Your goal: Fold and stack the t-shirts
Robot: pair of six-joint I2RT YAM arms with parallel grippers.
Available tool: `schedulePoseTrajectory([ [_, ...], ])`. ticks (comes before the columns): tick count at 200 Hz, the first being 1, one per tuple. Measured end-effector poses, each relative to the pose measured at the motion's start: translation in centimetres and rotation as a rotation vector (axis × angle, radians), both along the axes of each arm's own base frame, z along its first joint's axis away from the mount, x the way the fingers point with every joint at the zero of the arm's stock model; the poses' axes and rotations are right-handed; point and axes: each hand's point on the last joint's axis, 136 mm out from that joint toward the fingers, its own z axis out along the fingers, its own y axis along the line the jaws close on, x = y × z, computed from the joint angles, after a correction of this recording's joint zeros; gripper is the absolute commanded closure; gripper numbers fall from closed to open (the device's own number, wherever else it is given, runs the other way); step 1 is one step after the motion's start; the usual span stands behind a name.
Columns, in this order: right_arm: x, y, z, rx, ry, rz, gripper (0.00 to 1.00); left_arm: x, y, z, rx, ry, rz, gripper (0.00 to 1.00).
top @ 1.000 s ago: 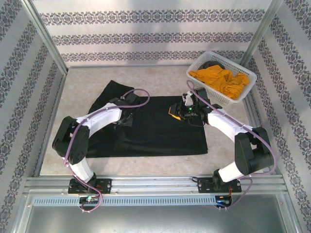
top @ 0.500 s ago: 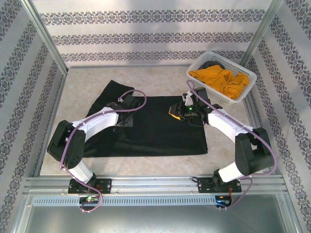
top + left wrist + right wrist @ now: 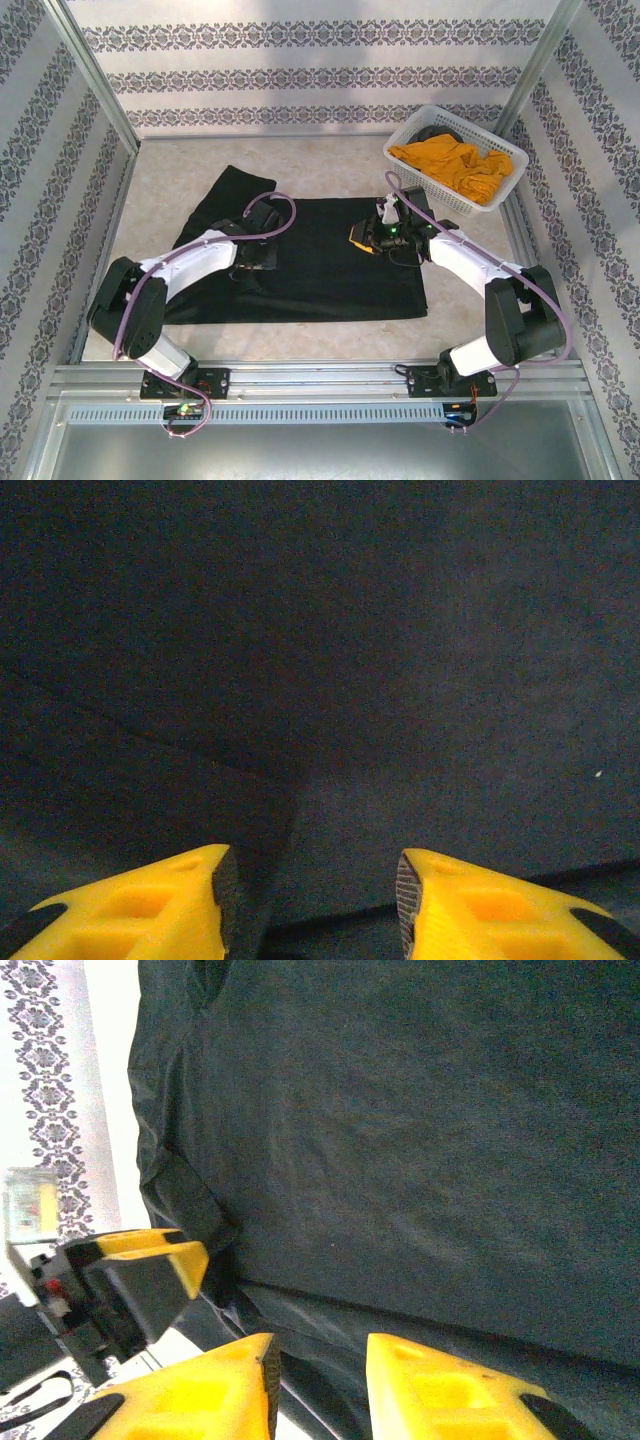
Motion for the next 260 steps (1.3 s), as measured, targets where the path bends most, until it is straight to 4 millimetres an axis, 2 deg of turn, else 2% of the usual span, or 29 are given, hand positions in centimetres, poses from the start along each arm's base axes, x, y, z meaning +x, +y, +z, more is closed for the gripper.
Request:
schedulePoseTrajectory([
  [18,0.0,0.0,0.0,0.0,0.0,0.001,0.7,1.5,2.2,1.6,-0.012,-0.03,0.101,0.54],
  [40,-0.1,0.4,0.1,0.005,-0.006,0.012,0.7,4.0,7.3,3.0,-0.019,-0.057,0.297,0.6],
  [62,-0.7,1.4,0.0,0.01,-0.002,0.046,0.7,5.3,12.2,2.7,-0.009,-0.04,0.457,0.61],
  [83,-1.1,2.4,-0.1,0.019,0.007,0.079,0.69,6.1,14.3,1.3,0.013,0.021,0.517,0.59],
  [106,-1.1,3.5,0.1,0.032,0.007,0.111,0.66,6.9,14.8,-0.6,0.041,0.083,0.509,0.58],
  [139,-0.9,5.2,1.3,0.056,-0.019,0.163,0.66,6.2,14.8,-2.9,0.086,0.161,0.437,0.59],
  [206,-0.6,5.8,0.9,0.062,-0.005,0.176,0.66,5.0,14.8,-4.5,0.121,0.215,0.368,0.61],
  [218,-0.5,5.8,0.9,0.063,-0.007,0.176,0.66,4.9,14.9,-4.6,0.127,0.22,0.361,0.66],
  [243,-0.4,5.9,0.9,0.065,-0.011,0.176,0.66,4.4,15.1,-5.0,0.142,0.234,0.346,0.86],
  [260,-0.4,5.9,0.9,0.064,-0.01,0.176,0.67,4.0,15.2,-5.2,0.153,0.239,0.34,0.95],
])
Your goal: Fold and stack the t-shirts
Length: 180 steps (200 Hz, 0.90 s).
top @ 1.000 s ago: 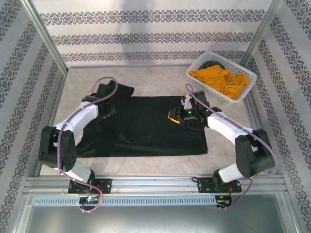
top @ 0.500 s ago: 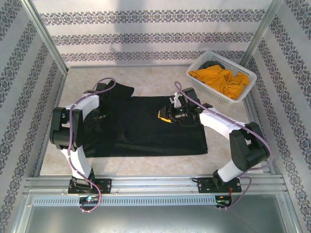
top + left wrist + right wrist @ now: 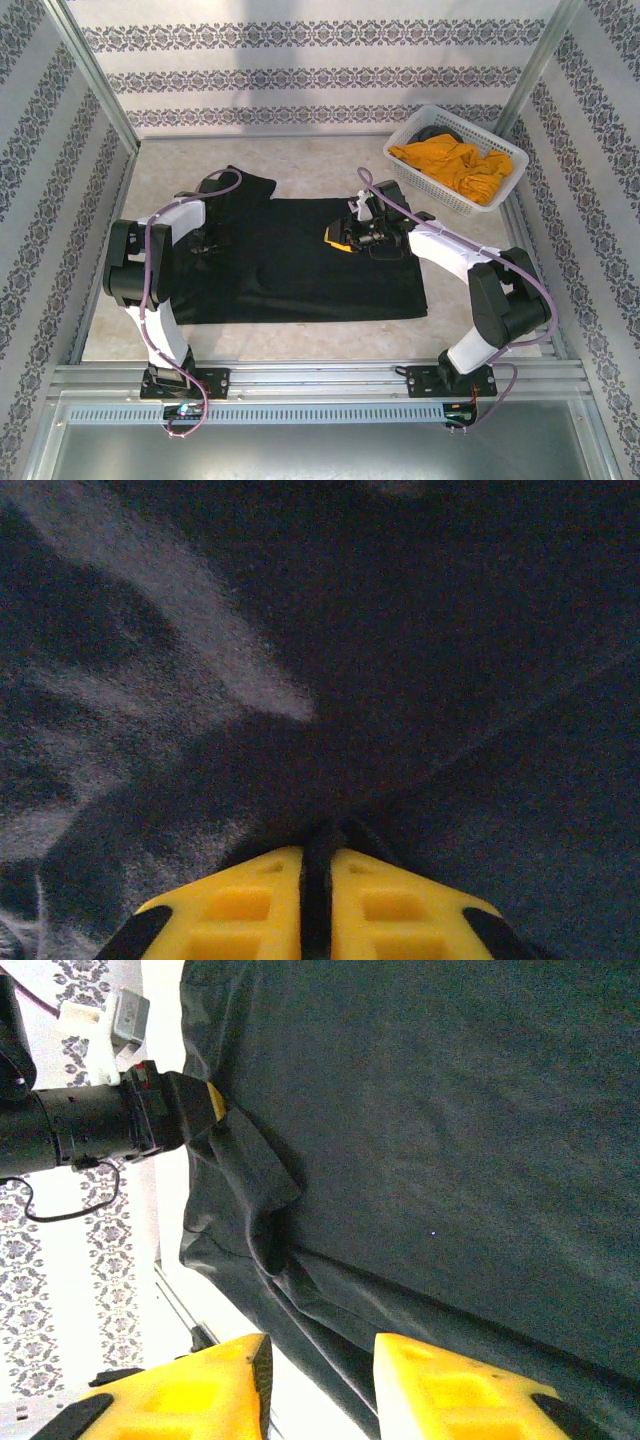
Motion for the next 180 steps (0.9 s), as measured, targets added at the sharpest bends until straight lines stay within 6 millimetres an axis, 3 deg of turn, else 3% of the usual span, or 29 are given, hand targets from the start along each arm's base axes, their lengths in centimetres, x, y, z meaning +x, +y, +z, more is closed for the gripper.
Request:
schedulePoseTrajectory([
  [28,0.0,0.0,0.0,0.0,0.0,0.0,0.67,0.0,0.3,1.2,0.017,-0.036,0.002,1.0],
  [86,0.1,0.1,0.1,0.004,-0.004,0.002,0.68,0.3,0.7,6.8,0.018,-0.27,0.024,1.0],
  [122,0.1,0.1,-0.2,0.003,0.002,0.003,0.68,-0.2,1.0,6.8,0.021,-0.34,0.062,0.99],
  [130,0.0,0.1,-0.1,0.004,0.002,0.004,0.68,-0.4,1.2,6.4,0.027,-0.339,0.07,0.96],
  [152,0.0,0.1,-0.1,0.007,0.004,0.007,0.68,-1.0,1.9,5.3,0.062,-0.308,0.107,0.65],
  [180,0.0,0.1,-0.1,0.007,0.004,0.007,0.68,-0.8,2.8,4.8,0.126,-0.232,0.16,0.59],
])
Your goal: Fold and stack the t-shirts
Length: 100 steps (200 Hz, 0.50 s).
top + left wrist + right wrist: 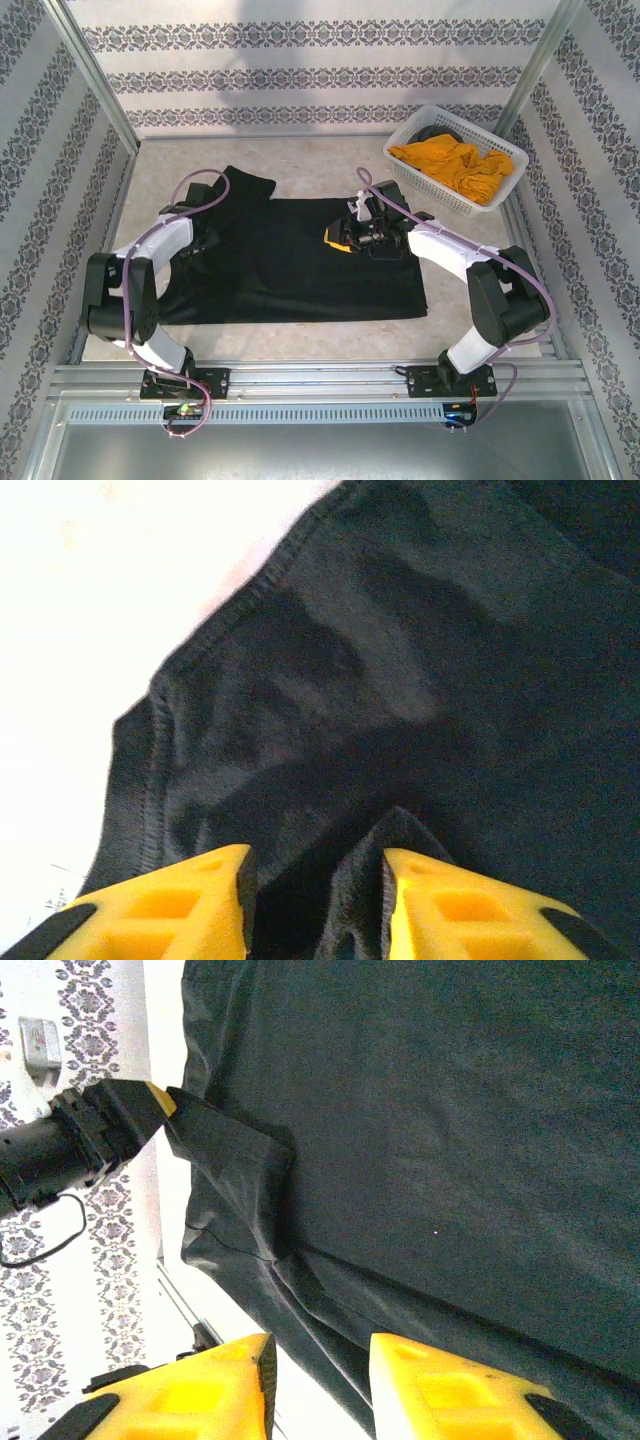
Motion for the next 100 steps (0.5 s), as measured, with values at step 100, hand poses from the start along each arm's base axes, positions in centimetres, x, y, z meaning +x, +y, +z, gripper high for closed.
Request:
schedulePoseTrajectory([
  [100,0.0,0.7,0.4,0.04,-0.034,0.01,0.55,1.7,-15.8,-1.3,0.074,0.185,-0.572,0.63],
])
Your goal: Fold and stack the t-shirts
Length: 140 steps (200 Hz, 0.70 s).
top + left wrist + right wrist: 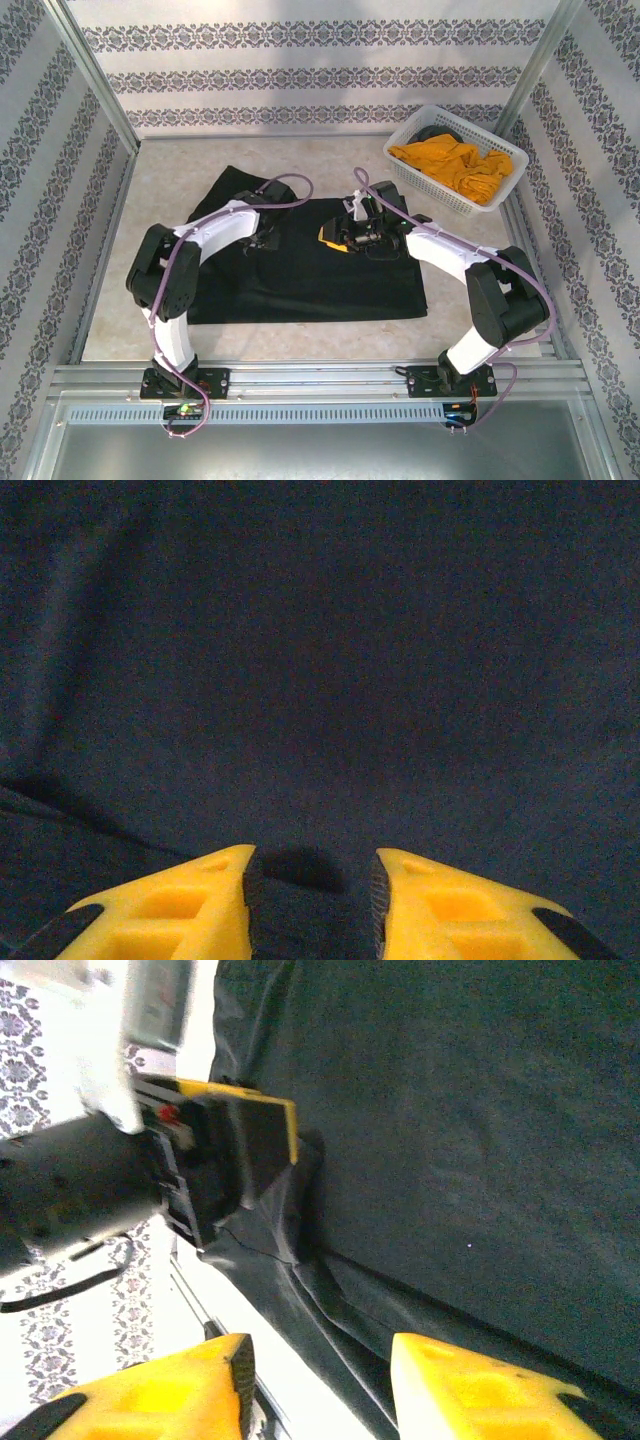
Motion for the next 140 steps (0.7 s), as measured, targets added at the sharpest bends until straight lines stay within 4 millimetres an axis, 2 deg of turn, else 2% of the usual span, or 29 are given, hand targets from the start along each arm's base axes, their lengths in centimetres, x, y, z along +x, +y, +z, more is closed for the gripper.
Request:
schedulePoseTrajectory([
  [16,-0.1,-1.0,-0.6,0.004,0.02,-0.032,0.53,-0.9,0.6,-1.2,0.035,0.061,-0.023,0.62],
  [50,0.3,-4.3,-1.7,0.026,0.064,-0.147,0.52,-1.6,0.8,-2.3,0.066,0.11,-0.072,0.61],
  [72,0.9,-5.6,-2.0,0.035,0.077,-0.196,0.52,-2.3,0.8,-3.1,0.084,0.141,-0.098,0.63],
  [85,1.1,-5.8,-1.9,0.039,0.079,-0.205,0.52,-2.6,1.0,-3.6,0.1,0.154,-0.104,0.69],
  [108,1.1,-5.6,-1.7,0.048,0.075,-0.2,0.52,-2.5,1.4,-3.7,0.129,0.146,-0.104,0.95],
  [115,1.1,-5.6,-1.7,0.05,0.073,-0.2,0.53,-2.6,1.6,-3.8,0.144,0.144,-0.099,1.0],
  [140,1.2,-5.6,-1.6,0.054,0.069,-0.198,0.53,-2.3,2.6,-3.2,0.187,0.099,-0.055,1.0],
])
